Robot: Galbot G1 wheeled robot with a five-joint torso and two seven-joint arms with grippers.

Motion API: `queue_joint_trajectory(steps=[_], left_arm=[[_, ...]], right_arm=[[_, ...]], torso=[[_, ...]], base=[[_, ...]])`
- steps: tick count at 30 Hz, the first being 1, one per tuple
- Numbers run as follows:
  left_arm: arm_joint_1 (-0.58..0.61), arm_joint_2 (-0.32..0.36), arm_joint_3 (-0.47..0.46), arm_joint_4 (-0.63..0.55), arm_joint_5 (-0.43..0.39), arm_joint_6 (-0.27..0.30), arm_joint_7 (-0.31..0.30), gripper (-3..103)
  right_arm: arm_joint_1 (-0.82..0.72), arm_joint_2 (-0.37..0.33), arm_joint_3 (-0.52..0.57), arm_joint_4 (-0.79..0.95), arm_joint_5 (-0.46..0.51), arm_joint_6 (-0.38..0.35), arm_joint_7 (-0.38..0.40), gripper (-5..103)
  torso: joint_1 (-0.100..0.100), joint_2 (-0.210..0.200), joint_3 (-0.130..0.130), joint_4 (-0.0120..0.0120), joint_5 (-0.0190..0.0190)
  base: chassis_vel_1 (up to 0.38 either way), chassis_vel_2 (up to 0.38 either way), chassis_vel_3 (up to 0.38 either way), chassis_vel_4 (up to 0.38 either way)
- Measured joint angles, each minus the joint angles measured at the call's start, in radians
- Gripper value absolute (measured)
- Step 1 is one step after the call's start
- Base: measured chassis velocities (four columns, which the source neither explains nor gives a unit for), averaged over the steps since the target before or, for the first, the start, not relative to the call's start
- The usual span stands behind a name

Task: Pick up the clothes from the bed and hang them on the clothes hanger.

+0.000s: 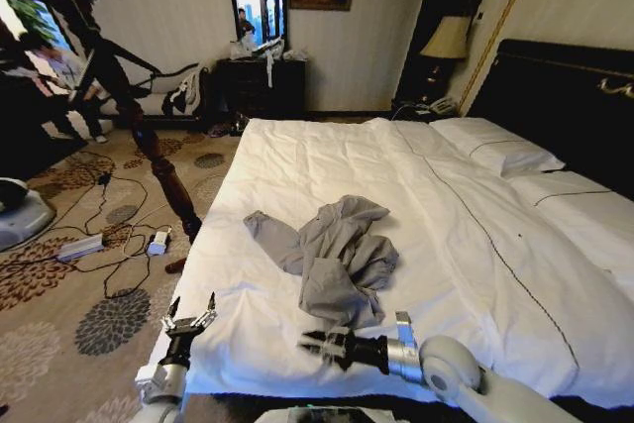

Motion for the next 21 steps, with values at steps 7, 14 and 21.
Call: queue_joint_trajectory(steps=[7,14,21], left_arm=[[0.011,-0.001,-0.003,-0.008,0.003,-0.002,-0.003,100],[0.02,-0.003,-0.002,-0.024,0.016,0.006,-0.006,100],[0.036,-0.005,-0.015,-0.031,0.018,0.01,-0.009,100]], right_arm=[[0.186,0.079,-0.001,-0.012,0.317,0.108,0.476,71],[0.387,0.183,-0.004,-0.243,0.447,0.029,0.97,99],[0.505,0.284,-0.007,-0.439,0.444,0.005,0.997,100]], torso=[[0.0,0.0,0.0,0.0002,0.0001],[0.0,0.0,0.0,-0.0003,0.0002],[0.0,0.0,0.0,0.0,0.0002]], base=[[0.0,0.0,0.0,0.0],[0.0,0.0,0.0,0.0],[0.0,0.0,0.0,0.0]])
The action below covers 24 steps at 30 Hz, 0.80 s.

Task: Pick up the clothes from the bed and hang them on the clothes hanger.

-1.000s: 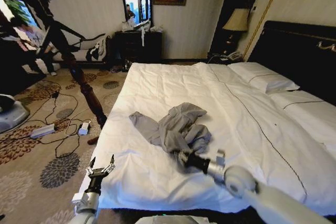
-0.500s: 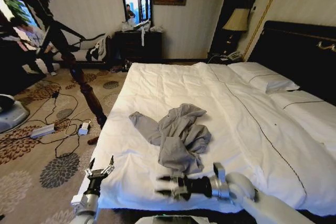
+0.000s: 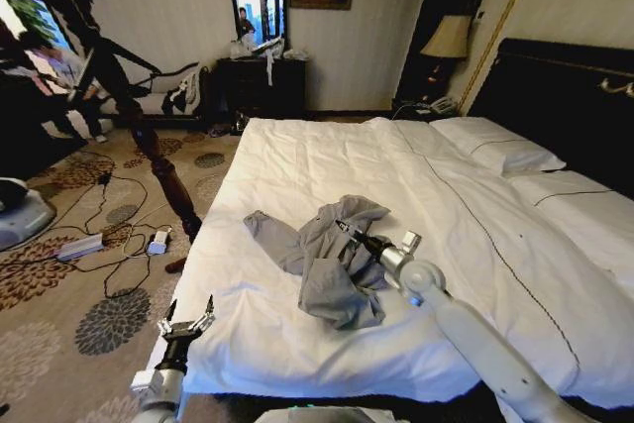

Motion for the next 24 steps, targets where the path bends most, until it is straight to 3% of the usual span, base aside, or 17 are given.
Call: queue_joint_trajectory(steps=[17,24], left_arm=[[-0.008,-0.027,0.011,0.008,0.024,-0.003,-0.002,100],[-0.014,-0.042,0.019,0.018,0.039,-0.006,-0.002,100]], right_arm=[[0.034,0.032,-0.012,-0.111,-0.081,-0.06,0.066,100],[0.033,0.054,-0.015,-0.124,-0.104,-0.055,0.044,101]], torso=[[0.0,0.0,0.0,0.0,-0.0001],[0.0,0.0,0.0,0.0001,-0.0001]], base=[[0.0,0.0,0.0,0.0],[0.0,0.0,0.0,0.0]])
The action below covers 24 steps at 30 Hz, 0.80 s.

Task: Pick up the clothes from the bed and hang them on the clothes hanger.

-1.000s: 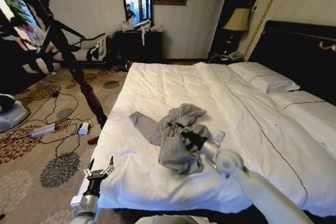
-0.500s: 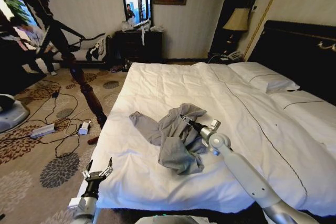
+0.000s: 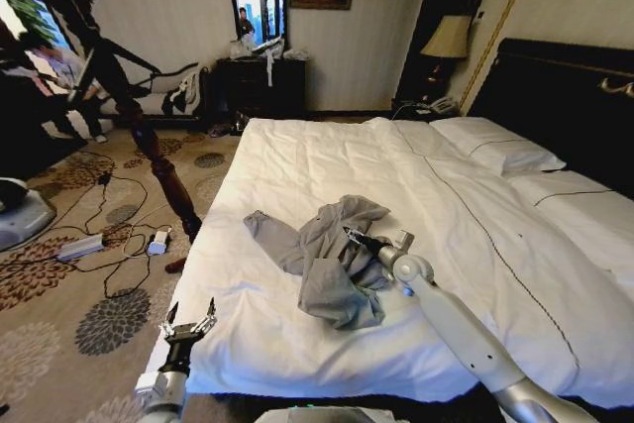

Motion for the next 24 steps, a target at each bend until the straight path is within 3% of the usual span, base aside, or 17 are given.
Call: queue_joint_trajectory(steps=[2,6,8,9,11,13,14,17,19,24], left_arm=[[0.0,-0.002,0.001,0.001,0.001,0.0,0.0,100],[-0.001,-0.003,0.0,0.001,0.002,0.0,-0.001,100],[-0.001,-0.002,-0.001,0.001,0.001,0.0,-0.001,100],[-0.002,-0.001,-0.003,0.001,0.001,0.0,-0.002,100],[-0.003,0.0,-0.003,0.003,0.001,0.0,-0.002,100],[-0.003,0.0,-0.003,0.004,0.001,0.0,-0.002,100],[-0.004,-0.001,-0.002,0.004,0.001,0.0,-0.002,100],[-0.005,-0.004,0.002,0.005,0.003,0.0,-0.003,100],[-0.005,-0.008,0.004,0.006,0.009,0.0,-0.003,100],[0.001,-0.009,0.004,0.005,0.013,-0.001,-0.005,100]], right_arm=[[0.003,0.005,-0.002,-0.002,-0.006,0.003,-0.002,101],[0.011,0.013,-0.015,-0.021,-0.077,0.041,-0.001,80],[0.012,0.013,-0.017,-0.026,-0.097,0.051,-0.004,80],[0.011,0.012,-0.019,-0.028,-0.11,0.057,-0.009,75],[0.008,0.011,-0.019,-0.028,-0.12,0.059,-0.012,64],[0.007,0.011,-0.019,-0.028,-0.123,0.06,-0.013,64],[0.005,0.01,-0.019,-0.027,-0.126,0.063,-0.014,53],[0.002,0.006,-0.018,-0.022,-0.128,0.069,-0.017,47],[-0.005,-0.001,-0.015,-0.014,-0.131,0.077,-0.031,36],[-0.02,-0.011,-0.011,0.001,-0.13,0.091,-0.061,20]], torso=[[0.0,0.0,0.0,0.0,-0.0001],[0.0,0.0,0.0,0.0001,0.0],[0.0,0.0,0.0,0.0001,-0.0001],[0.0,0.0,0.0,-0.0001,0.0001],[0.0,0.0,0.0,-0.0001,-0.0001],[0.0,0.0,0.0,-0.0001,0.0],[0.0,0.0,0.0,-0.0001,0.0],[0.0,0.0,0.0,0.0,0.0],[0.0,0.0,0.0,-0.0001,-0.0001],[0.0,0.0,0.0,-0.0001,0.0]], base=[[0.0,0.0,0.0,0.0],[0.0,0.0,0.0,0.0],[0.0,0.0,0.0,0.0],[0.0,0.0,0.0,0.0],[0.0,0.0,0.0,0.0],[0.0,0.0,0.0,0.0],[0.0,0.0,0.0,0.0],[0.0,0.0,0.0,0.0],[0.0,0.0,0.0,0.0],[0.0,0.0,0.0,0.0]])
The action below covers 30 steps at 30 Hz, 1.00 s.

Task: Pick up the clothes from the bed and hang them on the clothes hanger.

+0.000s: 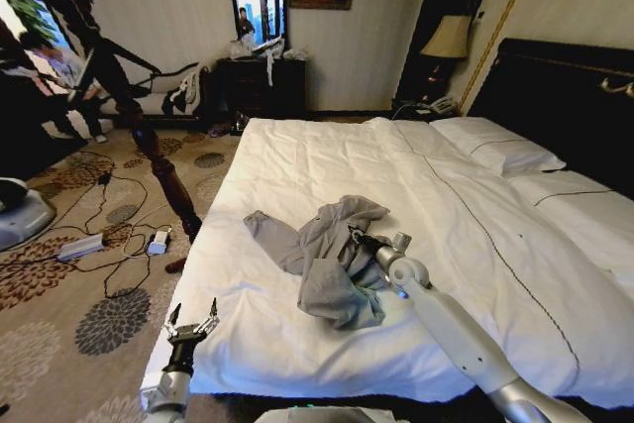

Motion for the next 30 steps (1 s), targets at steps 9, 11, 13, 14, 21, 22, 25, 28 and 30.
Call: queue_joint_trajectory(steps=[9,11,13,14,21,22,25,28,30], left_arm=[[0.012,0.0,-0.004,-0.013,0.003,-0.002,-0.004,100],[0.014,-0.001,-0.003,-0.014,0.007,-0.003,-0.004,100],[0.016,-0.002,-0.002,-0.014,0.009,-0.003,-0.004,100],[0.016,-0.002,-0.002,-0.014,0.009,-0.003,-0.004,100],[0.016,-0.006,-0.001,-0.014,0.013,-0.004,-0.005,100],[0.014,-0.007,0.0,-0.013,0.014,-0.004,-0.005,100],[0.012,-0.007,0.0,-0.01,0.014,-0.005,-0.006,100],[0.009,-0.008,0.002,-0.006,0.018,-0.005,-0.006,100],[0.008,-0.008,0.003,-0.006,0.018,-0.005,-0.006,100]], right_arm=[[-0.022,-0.018,0.006,0.027,0.004,0.004,-0.035,0],[-0.028,-0.018,0.009,0.031,0.007,-0.008,-0.018,0],[-0.029,-0.016,0.015,0.037,0.025,-0.021,0.017,0],[-0.029,-0.016,0.015,0.037,0.025,-0.021,0.017,0],[-0.01,0.002,0.031,0.054,0.148,-0.038,0.102,19],[-0.003,0.005,0.031,0.053,0.167,-0.041,0.11,24],[0.005,0.007,0.03,0.046,0.176,-0.048,0.114,35],[0.024,0.014,0.021,0.022,0.172,-0.059,0.115,46],[0.032,0.017,0.017,0.013,0.17,-0.063,0.116,51]], torso=[[0.0,0.0,0.0,0.0,0.0],[0.0,0.0,0.0,0.0,0.0001],[0.0,0.0,0.0,0.0,0.0],[0.0,0.0,0.0,0.0,0.0],[0.0,0.0,0.0,0.0001,0.0],[0.0,0.0,0.0,0.0,0.0],[0.0,0.0,0.0,0.0,-0.0001],[0.0,0.0,0.0,0.0,0.0],[0.0,0.0,0.0,0.0,0.0]], base=[[0.0,0.0,0.0,0.0],[0.0,0.0,0.0,0.0],[0.0,0.0,0.0,0.0],[0.0,0.0,0.0,0.0],[0.0,0.0,0.0,0.0],[0.0,0.0,0.0,0.0],[0.0,0.0,0.0,0.0],[0.0,0.0,0.0,0.0],[0.0,0.0,0.0,0.0]])
